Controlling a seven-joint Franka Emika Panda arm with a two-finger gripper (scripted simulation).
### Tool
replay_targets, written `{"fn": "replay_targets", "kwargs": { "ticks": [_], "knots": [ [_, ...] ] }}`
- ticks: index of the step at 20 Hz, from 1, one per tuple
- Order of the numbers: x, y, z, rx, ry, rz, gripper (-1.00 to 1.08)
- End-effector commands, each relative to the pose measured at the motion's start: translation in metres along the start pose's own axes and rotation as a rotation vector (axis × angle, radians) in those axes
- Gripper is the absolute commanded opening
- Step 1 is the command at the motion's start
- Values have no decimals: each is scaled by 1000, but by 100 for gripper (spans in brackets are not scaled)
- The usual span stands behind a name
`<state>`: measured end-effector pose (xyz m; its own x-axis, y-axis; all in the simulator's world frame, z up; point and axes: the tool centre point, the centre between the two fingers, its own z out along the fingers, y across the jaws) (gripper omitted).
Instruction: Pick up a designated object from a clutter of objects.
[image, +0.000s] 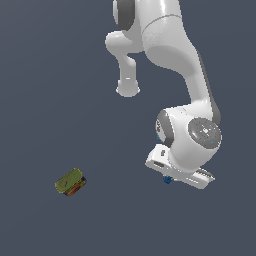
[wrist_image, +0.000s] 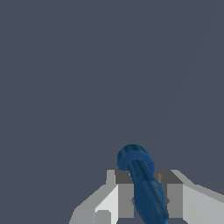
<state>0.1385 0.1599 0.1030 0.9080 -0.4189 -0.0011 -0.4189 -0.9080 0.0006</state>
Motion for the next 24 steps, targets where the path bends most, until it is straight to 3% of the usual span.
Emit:
{"fn": "replay_targets", "kwargs": {
  "ticks": [1, 24],
  "knots": [
    [10, 23, -19, 1, 1, 1, -100],
    [100, 228, -193, 2, 0, 0, -100]
  ]
}}
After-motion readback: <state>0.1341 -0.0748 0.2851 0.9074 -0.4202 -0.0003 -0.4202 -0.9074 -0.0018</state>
